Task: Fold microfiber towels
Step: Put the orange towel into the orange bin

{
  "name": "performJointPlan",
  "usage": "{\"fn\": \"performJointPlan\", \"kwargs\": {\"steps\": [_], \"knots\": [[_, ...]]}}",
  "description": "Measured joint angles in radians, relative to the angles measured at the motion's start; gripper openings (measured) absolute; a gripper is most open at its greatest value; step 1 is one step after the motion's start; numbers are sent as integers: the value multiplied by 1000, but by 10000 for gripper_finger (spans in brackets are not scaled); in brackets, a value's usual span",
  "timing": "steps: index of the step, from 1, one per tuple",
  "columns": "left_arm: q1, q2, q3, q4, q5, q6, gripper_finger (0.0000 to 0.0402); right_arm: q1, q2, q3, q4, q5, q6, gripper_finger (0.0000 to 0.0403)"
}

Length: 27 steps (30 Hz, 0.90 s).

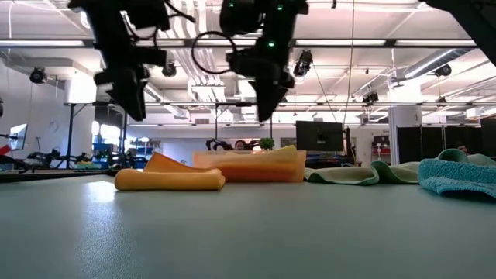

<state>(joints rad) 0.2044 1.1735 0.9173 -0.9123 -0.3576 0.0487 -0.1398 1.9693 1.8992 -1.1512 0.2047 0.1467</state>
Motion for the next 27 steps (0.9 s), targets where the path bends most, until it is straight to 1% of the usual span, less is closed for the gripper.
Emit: {"fn": "performJointPlan", "kwargs": {"steps": [2, 5, 8, 10, 12, 17, 20, 24, 27], "knots": [[-28, -47, -14, 8, 39, -72, 173, 18, -30, -62, 0, -1, 18, 114], [-87, -111, -48, 23, 49, -143, 173, 58, -66, -165, 51, -3, 44, 106], [-150, -151, -82, 59, 52, -148, 173, 104, -86, -245, 163, -3, 61, 101], [-189, -164, -109, 107, 53, -148, 173, 135, -88, -282, 239, -3, 43, 98], [-224, -166, -141, 160, 55, -148, 173, 163, -86, -317, 310, -11, 14, 96], [-295, -147, -232, 307, 88, -142, 173, 209, -74, -383, 467, -77, -38, 97], [-326, -131, -286, 403, 92, -119, 173, 223, -71, -410, 560, -82, -62, 101], [-350, -96, -321, 467, 93, -117, 173, 227, -70, -439, 700, -82, -103, 105], [-355, -58, -339, 496, 95, -116, 173, 227, -70, -449, 786, -81, -166, 107]]}}
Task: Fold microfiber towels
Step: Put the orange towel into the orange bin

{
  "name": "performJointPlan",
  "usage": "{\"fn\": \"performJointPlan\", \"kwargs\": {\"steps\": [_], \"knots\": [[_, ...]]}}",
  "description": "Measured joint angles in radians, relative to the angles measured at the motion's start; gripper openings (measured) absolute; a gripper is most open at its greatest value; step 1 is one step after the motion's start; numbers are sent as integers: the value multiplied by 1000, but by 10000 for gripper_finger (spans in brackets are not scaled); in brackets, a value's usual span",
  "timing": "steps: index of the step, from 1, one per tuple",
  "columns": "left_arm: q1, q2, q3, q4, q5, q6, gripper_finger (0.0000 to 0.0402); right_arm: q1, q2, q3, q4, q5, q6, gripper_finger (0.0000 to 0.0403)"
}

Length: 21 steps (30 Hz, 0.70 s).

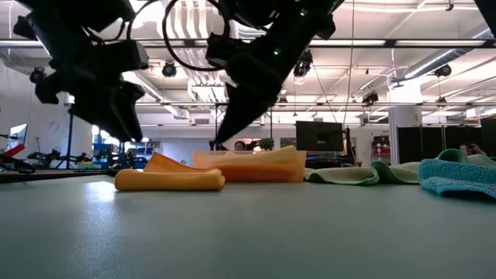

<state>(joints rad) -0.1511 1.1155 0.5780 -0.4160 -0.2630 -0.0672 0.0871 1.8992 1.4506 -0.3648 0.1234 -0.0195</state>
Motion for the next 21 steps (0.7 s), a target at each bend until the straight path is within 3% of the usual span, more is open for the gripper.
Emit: {"fn": "performJointPlan", "kwargs": {"steps": [6, 21], "knots": [[-2, 125, -7, 106, 69, 6, 173, 0, 44, 0, 111, -1, -94, 107], [-3, 345, 12, 141, 1, 21, 173, -23, 115, -4, 139, 34, -142, 107]]}}
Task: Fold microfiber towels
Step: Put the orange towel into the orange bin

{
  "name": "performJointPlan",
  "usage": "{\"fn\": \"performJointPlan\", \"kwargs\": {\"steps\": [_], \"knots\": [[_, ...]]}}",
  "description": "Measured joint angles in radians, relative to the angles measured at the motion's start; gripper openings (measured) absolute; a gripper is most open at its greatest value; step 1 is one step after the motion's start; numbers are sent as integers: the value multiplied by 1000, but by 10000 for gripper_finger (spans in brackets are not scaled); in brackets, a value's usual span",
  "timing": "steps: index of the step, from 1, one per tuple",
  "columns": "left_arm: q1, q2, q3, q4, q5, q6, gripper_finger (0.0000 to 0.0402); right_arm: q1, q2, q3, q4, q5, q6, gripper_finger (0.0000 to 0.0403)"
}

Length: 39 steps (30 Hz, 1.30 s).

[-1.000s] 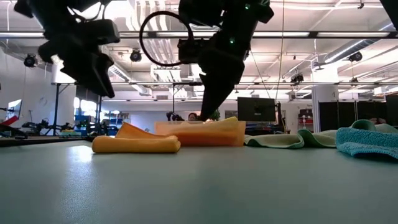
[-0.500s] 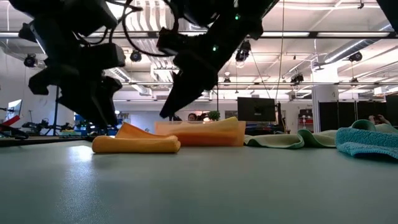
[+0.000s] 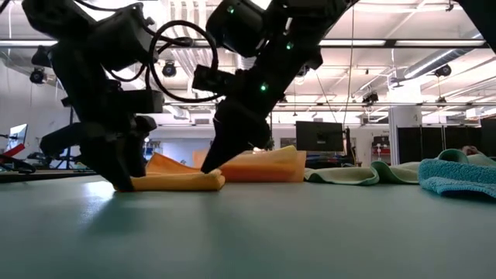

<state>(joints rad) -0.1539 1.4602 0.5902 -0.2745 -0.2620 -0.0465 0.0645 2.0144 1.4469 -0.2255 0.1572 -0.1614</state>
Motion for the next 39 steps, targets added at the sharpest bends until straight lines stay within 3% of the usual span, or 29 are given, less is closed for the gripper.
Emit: {"fn": "performJointPlan", "kwargs": {"steps": [3, 7, 12, 21, 24, 29, 33, 39], "knots": [[0, 6, -2, 40, -5, 0, 173, -20, 13, -2, 5, -12, 2, 107], [2, 8, 0, 66, -13, 0, 173, -30, 18, -3, 3, -106, 34, 107], [2, 9, -5, 85, -18, -1, 164, -28, 20, -2, 3, -84, 31, 107], [4, 11, -12, 117, -42, 0, 77, -34, 88, 2, 1, -69, 54, 104], [4, 11, -13, 129, -43, 1, 45, -32, 89, 2, -2, -45, 95, 85], [4, 11, -12, 136, -41, 1, 7, -35, 90, 4, -4, -43, 105, 20], [4, 10, 4, 135, -27, 0, 9, -34, 85, 19, -25, -40, 149, 12], [3, -3, 54, 124, 78, 0, 10, -23, 49, 72, -179, -16, 206, 9]]}}
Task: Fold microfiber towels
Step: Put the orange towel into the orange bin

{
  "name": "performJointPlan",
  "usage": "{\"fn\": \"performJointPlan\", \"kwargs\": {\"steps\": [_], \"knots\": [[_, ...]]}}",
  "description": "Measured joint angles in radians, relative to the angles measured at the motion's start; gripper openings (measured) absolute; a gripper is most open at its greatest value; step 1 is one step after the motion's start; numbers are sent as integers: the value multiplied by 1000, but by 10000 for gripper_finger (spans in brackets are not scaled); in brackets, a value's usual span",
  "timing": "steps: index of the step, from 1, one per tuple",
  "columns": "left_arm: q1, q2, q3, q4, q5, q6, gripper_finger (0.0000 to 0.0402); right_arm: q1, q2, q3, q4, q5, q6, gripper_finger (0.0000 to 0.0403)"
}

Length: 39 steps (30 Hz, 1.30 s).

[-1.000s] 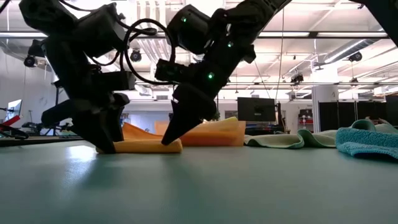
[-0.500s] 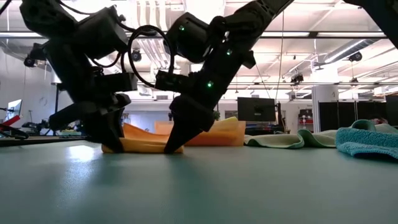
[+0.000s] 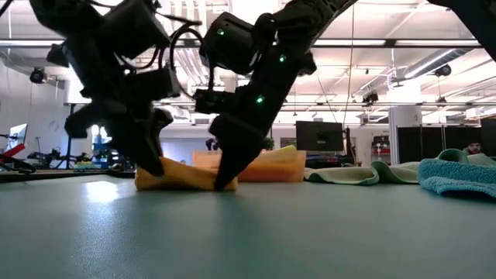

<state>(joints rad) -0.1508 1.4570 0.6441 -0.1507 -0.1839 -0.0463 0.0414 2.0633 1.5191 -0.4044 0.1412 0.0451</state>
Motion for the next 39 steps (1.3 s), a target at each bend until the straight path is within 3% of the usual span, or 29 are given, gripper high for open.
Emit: {"fn": "performJointPlan", "kwargs": {"steps": [7, 21, 39], "knots": [[0, -33, 90, -140, 4, 3, 10, 16, -87, 21, -114, 1, 49, 9], [45, -57, 324, -292, -14, 57, 11, -40, -248, 26, -142, 47, 25, 9], [180, -68, 539, -339, -152, 93, 11, -240, -320, 173, -206, 18, -253, 8]]}}
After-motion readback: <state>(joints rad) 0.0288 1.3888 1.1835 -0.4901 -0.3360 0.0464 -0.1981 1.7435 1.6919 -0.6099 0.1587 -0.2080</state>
